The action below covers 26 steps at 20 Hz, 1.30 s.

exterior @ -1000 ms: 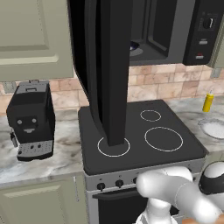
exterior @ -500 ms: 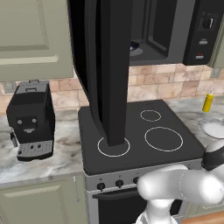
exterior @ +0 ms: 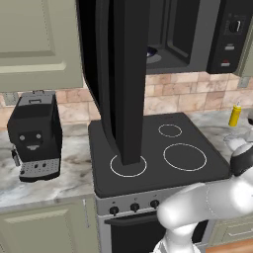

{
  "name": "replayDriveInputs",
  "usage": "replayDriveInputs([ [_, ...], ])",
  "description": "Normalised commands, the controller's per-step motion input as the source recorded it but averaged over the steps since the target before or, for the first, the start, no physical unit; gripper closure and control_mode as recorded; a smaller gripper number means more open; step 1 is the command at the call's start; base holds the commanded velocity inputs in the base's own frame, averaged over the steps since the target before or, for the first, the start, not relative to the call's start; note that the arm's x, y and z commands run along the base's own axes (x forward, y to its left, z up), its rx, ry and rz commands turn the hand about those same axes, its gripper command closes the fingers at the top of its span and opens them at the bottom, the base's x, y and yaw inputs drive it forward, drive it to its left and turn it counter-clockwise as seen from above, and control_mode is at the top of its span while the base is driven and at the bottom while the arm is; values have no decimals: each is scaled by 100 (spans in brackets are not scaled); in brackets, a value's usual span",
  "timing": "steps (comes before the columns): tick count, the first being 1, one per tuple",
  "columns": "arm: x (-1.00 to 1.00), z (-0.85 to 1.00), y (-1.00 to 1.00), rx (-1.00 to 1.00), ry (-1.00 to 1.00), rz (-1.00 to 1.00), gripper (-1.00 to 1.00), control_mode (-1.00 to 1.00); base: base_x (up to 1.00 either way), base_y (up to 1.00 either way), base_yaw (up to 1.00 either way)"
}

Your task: Pick the broccoli from the microwave and place it on plate located on the counter.

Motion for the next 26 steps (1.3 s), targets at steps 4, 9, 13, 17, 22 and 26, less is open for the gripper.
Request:
replayDriveInputs([
  [4,46,-36,-24,2,0,0,100,-100,0,0,0],
  [9,43,-54,-14,0,2,0,100,-100,0,0,0],
  [13,38,-37,-30,2,3,0,100,-100,0,0,0],
  [17,44,-13,-45,7,2,0,100,-100,0,0,0],
  [22,22,-20,-20,1,1,0,100,-100,0,0,0],
  [26,22,-35,-14,0,2,0,100,-100,0,0,0],
])
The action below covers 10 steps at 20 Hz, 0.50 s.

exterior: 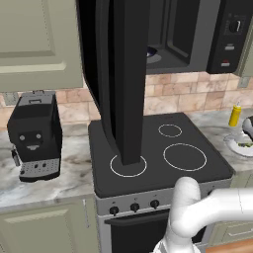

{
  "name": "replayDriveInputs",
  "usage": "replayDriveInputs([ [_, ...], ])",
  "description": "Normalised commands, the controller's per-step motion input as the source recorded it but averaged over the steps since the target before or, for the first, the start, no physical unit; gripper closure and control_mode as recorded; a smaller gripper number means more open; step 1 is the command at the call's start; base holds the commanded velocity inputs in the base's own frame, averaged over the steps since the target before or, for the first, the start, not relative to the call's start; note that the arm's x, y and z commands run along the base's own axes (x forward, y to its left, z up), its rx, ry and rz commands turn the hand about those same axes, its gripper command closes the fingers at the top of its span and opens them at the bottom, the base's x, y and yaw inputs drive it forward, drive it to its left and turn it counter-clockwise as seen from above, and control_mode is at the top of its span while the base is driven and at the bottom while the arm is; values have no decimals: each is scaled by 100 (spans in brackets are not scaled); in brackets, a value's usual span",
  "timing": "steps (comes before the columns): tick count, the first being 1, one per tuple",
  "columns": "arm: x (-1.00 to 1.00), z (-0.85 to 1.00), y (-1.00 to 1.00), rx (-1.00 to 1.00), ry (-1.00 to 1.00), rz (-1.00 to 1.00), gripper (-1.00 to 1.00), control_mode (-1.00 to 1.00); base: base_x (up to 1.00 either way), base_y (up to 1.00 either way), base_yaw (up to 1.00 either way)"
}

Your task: Pick the broccoli from the microwave and place it on plate located on the counter.

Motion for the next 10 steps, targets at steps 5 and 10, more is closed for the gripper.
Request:
replayDriveInputs([
  [5,14,-26,-7,0,1,0,-100,-100,0,0,0],
  [10,0,0,0,0,0,0,-100,-100,0,0,0],
])
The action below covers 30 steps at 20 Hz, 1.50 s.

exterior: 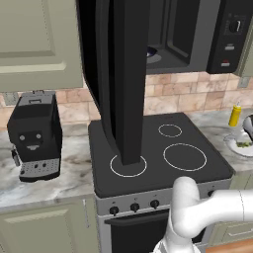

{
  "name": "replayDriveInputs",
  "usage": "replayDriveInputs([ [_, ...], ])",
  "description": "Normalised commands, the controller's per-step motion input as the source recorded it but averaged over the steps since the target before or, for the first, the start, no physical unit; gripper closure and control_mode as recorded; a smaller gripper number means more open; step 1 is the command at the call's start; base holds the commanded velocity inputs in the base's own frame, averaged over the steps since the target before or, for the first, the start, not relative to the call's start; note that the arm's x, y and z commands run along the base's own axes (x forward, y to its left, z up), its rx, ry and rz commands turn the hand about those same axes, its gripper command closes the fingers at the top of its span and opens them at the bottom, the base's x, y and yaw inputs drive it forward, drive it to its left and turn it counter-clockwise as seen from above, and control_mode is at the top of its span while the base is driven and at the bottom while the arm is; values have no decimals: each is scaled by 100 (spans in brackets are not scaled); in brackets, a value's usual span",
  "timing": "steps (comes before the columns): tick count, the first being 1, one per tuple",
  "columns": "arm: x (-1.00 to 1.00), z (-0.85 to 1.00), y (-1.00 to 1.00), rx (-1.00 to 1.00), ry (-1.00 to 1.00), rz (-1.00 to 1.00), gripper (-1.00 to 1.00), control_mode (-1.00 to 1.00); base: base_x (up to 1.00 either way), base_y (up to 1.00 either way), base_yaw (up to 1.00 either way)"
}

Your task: Pick the broccoli from the microwave and place it on plate located on the counter.

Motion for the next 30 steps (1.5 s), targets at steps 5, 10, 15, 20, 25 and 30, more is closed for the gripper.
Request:
replayDriveInputs([
  [5,-23,17,0,0,-4,0,-100,-100,0,0,0],
  [10,-58,63,31,-3,-7,-1,-100,-100,0,0,0],
  [15,-58,54,98,-15,-1,-4,-100,-100,0,0,0],
  [20,-57,61,100,-17,0,-3,-100,-100,0,0,0],
  [25,-68,71,100,-22,0,-4,-100,-100,0,0,0],
  [30,-77,82,100,-9,0,0,-100,-100,0,0,0],
])
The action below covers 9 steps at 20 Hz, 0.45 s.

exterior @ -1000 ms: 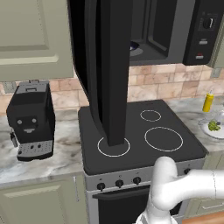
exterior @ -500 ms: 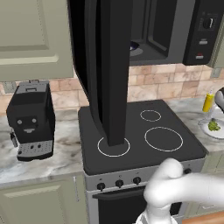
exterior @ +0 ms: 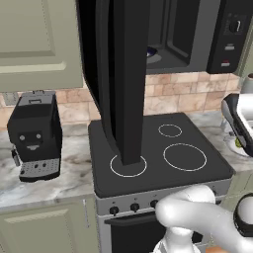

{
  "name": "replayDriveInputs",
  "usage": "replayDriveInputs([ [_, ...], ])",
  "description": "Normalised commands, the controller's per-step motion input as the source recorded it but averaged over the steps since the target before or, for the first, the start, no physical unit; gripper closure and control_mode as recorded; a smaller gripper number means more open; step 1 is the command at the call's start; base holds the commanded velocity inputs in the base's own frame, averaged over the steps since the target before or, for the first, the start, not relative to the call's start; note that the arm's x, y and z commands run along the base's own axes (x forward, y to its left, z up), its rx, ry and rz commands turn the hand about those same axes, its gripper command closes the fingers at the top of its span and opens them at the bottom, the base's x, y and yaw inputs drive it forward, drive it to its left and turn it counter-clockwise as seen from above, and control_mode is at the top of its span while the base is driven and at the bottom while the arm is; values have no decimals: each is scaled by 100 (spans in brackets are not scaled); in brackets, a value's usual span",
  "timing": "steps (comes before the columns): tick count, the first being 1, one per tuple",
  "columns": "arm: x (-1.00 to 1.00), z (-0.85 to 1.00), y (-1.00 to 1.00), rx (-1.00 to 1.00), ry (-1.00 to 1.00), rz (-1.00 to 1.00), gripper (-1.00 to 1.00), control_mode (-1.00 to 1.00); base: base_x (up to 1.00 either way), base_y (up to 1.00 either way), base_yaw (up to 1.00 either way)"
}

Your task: Pick the broccoli from the microwave and place it on plate located on the counter.

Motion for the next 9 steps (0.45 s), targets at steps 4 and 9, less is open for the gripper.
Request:
replayDriveInputs([
  [4,-72,69,100,-1,0,0,-100,-100,0,0,0],
  [9,-61,62,100,0,-2,0,-100,-100,0,0,0],
])
